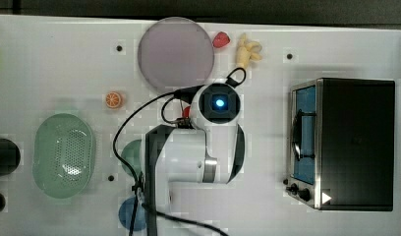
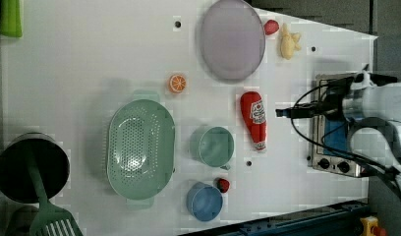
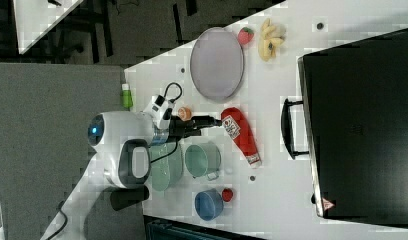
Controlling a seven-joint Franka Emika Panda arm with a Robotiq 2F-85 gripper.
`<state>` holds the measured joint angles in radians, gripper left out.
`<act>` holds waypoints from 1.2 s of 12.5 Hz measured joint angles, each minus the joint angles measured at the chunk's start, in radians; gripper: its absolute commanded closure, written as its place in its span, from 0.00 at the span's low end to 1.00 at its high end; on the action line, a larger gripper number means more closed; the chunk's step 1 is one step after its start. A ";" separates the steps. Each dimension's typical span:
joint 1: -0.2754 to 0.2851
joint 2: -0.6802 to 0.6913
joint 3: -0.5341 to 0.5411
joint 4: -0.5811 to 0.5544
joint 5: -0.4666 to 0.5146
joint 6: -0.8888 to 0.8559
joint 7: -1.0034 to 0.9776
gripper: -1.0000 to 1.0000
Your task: Pick Ketchup from the table and place it in strainer.
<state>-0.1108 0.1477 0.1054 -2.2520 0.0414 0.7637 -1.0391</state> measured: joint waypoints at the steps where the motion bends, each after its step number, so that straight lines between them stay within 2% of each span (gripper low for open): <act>1: 0.004 0.028 0.001 0.000 -0.042 0.018 -0.004 0.00; 3: 0.004 0.088 0.005 -0.010 -0.091 0.076 -0.013 0.00; 11: 0.019 0.240 0.015 -0.078 -0.087 0.306 -0.011 0.00; 12: 0.027 0.243 0.007 -0.092 -0.087 0.326 -0.008 0.04; 15: 0.031 0.257 0.004 -0.107 -0.094 0.347 -0.007 0.39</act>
<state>-0.0793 0.4050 0.1092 -2.3594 -0.0521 1.1104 -1.0459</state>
